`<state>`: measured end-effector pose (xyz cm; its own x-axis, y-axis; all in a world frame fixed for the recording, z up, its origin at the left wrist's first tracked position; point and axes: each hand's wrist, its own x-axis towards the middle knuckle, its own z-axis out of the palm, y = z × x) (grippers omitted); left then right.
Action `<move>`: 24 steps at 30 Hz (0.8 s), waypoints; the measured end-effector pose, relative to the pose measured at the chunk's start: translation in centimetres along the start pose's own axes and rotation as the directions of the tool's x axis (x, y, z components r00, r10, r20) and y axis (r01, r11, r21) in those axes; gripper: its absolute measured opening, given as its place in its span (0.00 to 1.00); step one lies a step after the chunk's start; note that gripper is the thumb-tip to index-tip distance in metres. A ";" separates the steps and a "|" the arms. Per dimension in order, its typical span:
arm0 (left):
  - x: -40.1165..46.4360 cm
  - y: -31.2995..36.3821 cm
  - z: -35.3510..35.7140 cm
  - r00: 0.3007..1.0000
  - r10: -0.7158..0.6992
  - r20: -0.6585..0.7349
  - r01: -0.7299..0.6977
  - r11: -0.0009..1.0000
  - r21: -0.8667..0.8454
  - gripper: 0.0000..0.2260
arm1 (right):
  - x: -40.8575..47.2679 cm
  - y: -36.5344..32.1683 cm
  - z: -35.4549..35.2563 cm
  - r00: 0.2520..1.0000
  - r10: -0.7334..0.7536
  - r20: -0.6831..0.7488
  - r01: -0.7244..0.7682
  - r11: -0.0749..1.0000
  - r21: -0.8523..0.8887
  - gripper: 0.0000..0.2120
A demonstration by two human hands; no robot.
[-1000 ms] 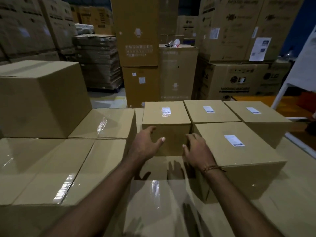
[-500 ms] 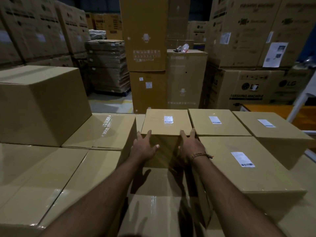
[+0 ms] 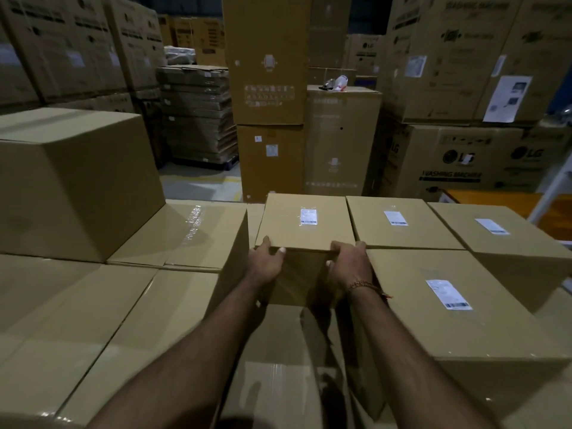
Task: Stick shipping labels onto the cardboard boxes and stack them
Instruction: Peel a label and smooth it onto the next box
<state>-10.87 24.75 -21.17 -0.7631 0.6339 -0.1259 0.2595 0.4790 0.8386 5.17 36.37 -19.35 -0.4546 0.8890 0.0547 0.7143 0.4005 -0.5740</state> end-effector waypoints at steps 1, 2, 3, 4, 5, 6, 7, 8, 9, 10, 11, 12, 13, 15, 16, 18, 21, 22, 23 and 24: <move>-0.1 -0.1 0.0 1.000 -0.012 -0.005 0.012 1.000 -0.002 0.30 | -0.4 -0.2 0.1 1.000 0.012 -0.014 -0.012 1.000 0.006 0.17; -0.4 -0.1 0.0 1.000 -0.022 -0.010 0.022 1.000 0.002 0.30 | -0.8 -0.3 0.2 0.999 0.017 -0.028 -0.017 1.000 0.002 0.17; -0.7 0.0 -0.1 0.999 -0.033 -0.018 0.033 0.999 0.012 0.30 | -1.4 -0.6 0.2 0.999 0.013 -0.045 -0.013 1.000 -0.008 0.19; -1.1 0.0 -0.2 0.999 -0.046 -0.026 0.046 0.999 0.022 0.29 | -1.9 -0.8 0.2 0.998 0.005 -0.059 -0.006 1.000 -0.022 0.22; -1.7 0.1 -0.3 0.998 -0.056 -0.035 0.057 0.998 0.033 0.30 | -2.6 -1.1 0.2 0.998 0.001 -0.068 -0.003 0.999 -0.040 0.24; -2.5 0.2 -0.5 0.997 -0.066 -0.039 0.068 0.996 0.051 0.30 | -3.4 -1.4 0.1 0.997 0.002 -0.072 -0.007 0.998 -0.068 0.25; -3.3 0.3 -0.6 0.997 -0.072 -0.042 0.074 0.995 0.072 0.31 | -4.2 -1.6 0.1 0.998 0.010 -0.069 -0.017 0.994 -0.105 0.26; -4.1 0.3 -0.6 0.996 -0.084 -0.037 0.087 0.992 0.089 0.32 | -5.1 -1.8 0.1 0.998 0.020 -0.061 -0.028 0.989 -0.144 0.26; -4.9 0.2 -0.7 0.995 -0.096 -0.029 0.098 0.990 0.101 0.32 | -5.9 -2.0 0.1 0.998 0.028 -0.049 -0.037 0.983 -0.179 0.26; -5.6 0.1 -0.6 0.994 -0.106 -0.023 0.108 0.989 0.105 0.33 | -6.7 -2.0 0.2 0.999 0.034 -0.040 -0.042 0.978 -0.205 0.26; -6.5 0.0 -0.6 0.994 -0.110 -0.021 0.112 0.988 0.108 0.34 | -7.5 -2.0 0.1 0.999 0.036 -0.037 -0.043 0.973 -0.226 0.27; -7.4 -0.1 -0.5 0.993 -0.114 -0.019 0.116 0.987 0.108 0.34 | -8.3 -1.9 0.0 0.999 0.035 -0.034 -0.042 0.968 -0.247 0.28; -8.4 -0.2 -0.3 0.993 -0.117 -0.018 0.118 0.987 0.108 0.35 | -9.1 -1.8 -0.1 0.999 0.030 -0.035 -0.038 0.963 -0.267 0.28; -10.5 -0.6 0.1 0.993 -0.115 -0.027 0.117 0.986 0.118 0.36 | -10.7 -1.4 -0.5 0.999 0.013 -0.039 -0.025 0.952 -0.305 0.28; -11.5 -0.8 0.4 0.993 -0.113 -0.029 0.116 0.986 0.122 0.36 | -11.4 -1.2 -0.7 0.999 0.004 -0.044 -0.018 0.946 -0.322 0.28; -13.5 -1.1 0.6 0.993 -0.117 -0.027 0.119 0.987 0.112 0.37 | -12.9 -0.6 -1.0 0.999 -0.012 -0.046 -0.005 0.933 -0.359 0.29; -16.4 -1.5 0.5 0.992 -0.126 -0.011 0.127 0.987 0.098 0.38 | -15.5 -0.1 -1.1 0.998 -0.028 -0.058 0.004 0.923 -0.385 0.30; -17.2 -1.7 0.3 0.991 -0.131 0.001 0.130 0.986 0.099 0.39 | -16.4 0.0 -1.2 0.998 -0.030 -0.062 0.004 0.921 -0.388 0.30; -18.2 -1.8 0.0 0.991 -0.135 0.016 0.133 0.986 0.098 0.39 | -17.3 0.1 -1.2 0.998 -0.031 -0.063 0.004 0.921 -0.389 0.30; -19.3 -1.9 -0.3 0.990 -0.137 0.031 0.133 0.987 0.094 0.39 | -18.3 0.3 -1.4 0.998 -0.030 -0.062 0.004 0.922 -0.388 0.30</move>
<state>3.15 11.45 -20.20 -0.7725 0.5812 -0.2560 0.2101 0.6143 0.7606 14.47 20.51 -19.40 -0.4421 0.8886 0.1222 0.8631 0.4586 -0.2114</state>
